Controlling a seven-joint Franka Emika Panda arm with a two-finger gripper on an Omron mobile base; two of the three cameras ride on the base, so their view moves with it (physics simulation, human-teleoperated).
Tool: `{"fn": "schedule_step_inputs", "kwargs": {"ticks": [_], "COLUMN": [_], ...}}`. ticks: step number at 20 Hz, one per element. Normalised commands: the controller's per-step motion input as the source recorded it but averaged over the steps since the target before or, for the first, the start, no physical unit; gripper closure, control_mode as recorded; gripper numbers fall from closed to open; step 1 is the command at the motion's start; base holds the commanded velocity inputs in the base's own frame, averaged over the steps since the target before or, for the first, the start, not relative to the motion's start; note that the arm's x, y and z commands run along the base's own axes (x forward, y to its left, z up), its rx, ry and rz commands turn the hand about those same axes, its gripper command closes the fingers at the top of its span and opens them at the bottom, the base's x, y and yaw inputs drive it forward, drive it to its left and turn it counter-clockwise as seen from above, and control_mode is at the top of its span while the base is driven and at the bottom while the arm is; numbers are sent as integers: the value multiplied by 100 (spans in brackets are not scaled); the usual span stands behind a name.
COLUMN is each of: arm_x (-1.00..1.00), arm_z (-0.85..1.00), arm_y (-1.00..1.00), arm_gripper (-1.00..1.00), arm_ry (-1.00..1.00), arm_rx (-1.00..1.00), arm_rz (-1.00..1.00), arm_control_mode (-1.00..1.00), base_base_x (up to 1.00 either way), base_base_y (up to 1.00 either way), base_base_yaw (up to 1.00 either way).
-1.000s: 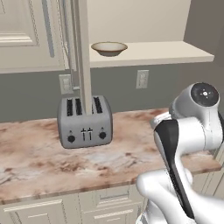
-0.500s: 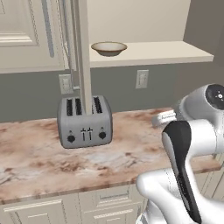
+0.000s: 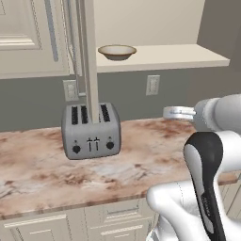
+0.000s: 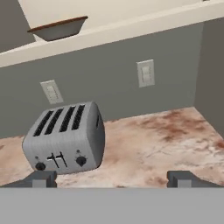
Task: Take the smaller bowl and place it next to the appetizer plate on the dining counter , and place the larger bowl next to the plate with cooked food.
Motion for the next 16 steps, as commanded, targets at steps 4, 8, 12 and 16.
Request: {"fn": "schedule_step_inputs", "kwargs": {"ticks": [4, 8, 12, 16], "arm_x": [2, 30, 73, 79], "arm_z": [48, 41, 26, 9], "arm_y": [0, 5, 3, 9], "arm_gripper": [-100, -100, -100, -100], "arm_ry": [0, 5, 0, 0], "arm_rx": [10, 8, 11, 14], "arm_rz": [0, 0, 0, 0], "arm_control_mode": [-100, -100, -100, -100], "base_base_x": [0, 0, 0, 0], "base_base_y": [0, 0, 0, 0], "base_base_yaw": [0, 0, 0, 0]}}
